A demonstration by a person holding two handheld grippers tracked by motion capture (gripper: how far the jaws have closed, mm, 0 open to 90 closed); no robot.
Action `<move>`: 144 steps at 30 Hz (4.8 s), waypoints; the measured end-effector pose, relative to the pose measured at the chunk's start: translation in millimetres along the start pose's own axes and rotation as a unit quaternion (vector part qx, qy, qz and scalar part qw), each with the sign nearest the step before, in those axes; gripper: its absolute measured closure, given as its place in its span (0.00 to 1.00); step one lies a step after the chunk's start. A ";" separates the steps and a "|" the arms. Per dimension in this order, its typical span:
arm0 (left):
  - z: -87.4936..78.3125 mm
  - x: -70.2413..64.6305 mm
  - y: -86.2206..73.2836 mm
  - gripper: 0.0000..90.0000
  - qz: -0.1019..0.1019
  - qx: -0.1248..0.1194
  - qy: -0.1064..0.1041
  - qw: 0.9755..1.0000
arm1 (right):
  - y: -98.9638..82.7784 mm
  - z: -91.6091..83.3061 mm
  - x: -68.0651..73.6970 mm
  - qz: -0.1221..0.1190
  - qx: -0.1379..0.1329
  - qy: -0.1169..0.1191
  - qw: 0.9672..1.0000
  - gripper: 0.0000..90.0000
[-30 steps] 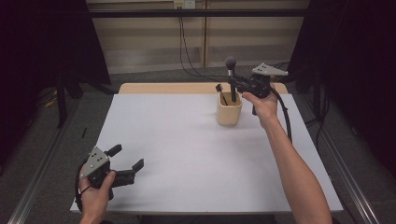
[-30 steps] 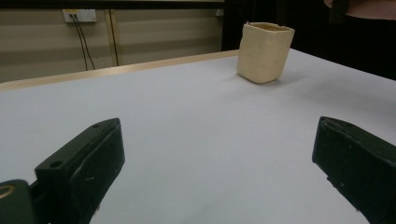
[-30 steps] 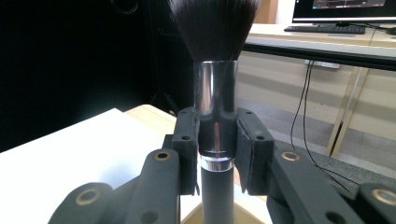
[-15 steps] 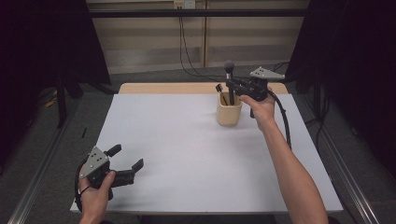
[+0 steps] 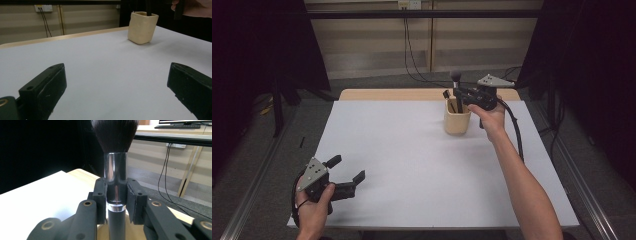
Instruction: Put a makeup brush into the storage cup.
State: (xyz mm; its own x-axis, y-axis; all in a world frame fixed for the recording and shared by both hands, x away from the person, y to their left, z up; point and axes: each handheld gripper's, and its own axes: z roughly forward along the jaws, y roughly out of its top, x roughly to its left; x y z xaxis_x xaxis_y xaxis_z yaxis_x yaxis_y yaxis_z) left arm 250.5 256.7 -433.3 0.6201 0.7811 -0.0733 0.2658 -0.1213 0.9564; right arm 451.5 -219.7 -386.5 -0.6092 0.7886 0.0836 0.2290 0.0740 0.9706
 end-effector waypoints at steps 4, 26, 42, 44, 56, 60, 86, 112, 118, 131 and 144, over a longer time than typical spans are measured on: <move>-0.3 -0.1 0.1 0.03 -0.001 -0.001 0.000 1.000 | -3.2 0.2 0.1 0.003 0.002 0.001 1.000 0.80; 0.3 0.1 -0.1 0.03 0.001 0.002 0.000 1.000 | -26.8 -0.8 -6.4 0.019 0.008 -0.006 1.000 0.80; -0.1 -0.1 -0.2 0.03 0.001 0.001 -0.001 1.000 | -32.8 0.8 -6.5 0.023 0.021 -0.007 1.000 0.80; 0.2 0.1 -0.3 0.03 0.001 0.001 -0.002 1.000 | -34.4 -0.6 -7.4 0.023 0.022 -0.009 0.999 0.80; 1.1 -0.3 -0.3 0.03 0.003 0.003 -0.002 1.000 | -35.8 -8.2 -9.2 0.025 0.021 -0.023 0.999 0.61; 1.1 0.1 -0.7 0.03 0.001 0.002 -0.002 1.000 | -36.2 -10.9 -9.3 0.021 0.026 -0.027 0.999 0.46; 9.6 2.0 1.2 0.03 -0.006 0.007 -0.001 1.000 | -33.9 -28.6 -6.8 0.035 0.014 -0.053 0.998 0.00; -4.6 7.8 0.6 0.03 -0.004 -0.008 0.019 1.000 | -35.5 -62.2 6.8 0.025 0.015 -0.063 0.998 0.00; -6.2 7.1 -0.6 0.03 -0.007 -0.005 0.021 1.000 | -38.4 -76.3 9.6 0.024 0.008 -0.071 0.997 0.00; -7.4 5.0 0.0 0.03 -0.005 -0.004 0.018 1.000 | -51.3 -101.5 12.3 0.012 0.034 -0.084 0.996 0.01; -8.0 3.6 -0.4 0.03 -0.008 -0.006 0.019 1.000 | -58.3 -135.4 21.8 0.011 0.025 -0.089 0.996 0.00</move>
State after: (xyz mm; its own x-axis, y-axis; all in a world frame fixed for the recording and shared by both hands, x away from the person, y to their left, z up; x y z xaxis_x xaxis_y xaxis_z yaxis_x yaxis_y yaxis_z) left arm 246.7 264.4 -431.6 0.5876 0.8053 -0.0786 0.2666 -0.1010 0.9585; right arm 322.1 -289.6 -410.7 -0.4610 0.8855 0.0584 0.2812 0.0833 0.9560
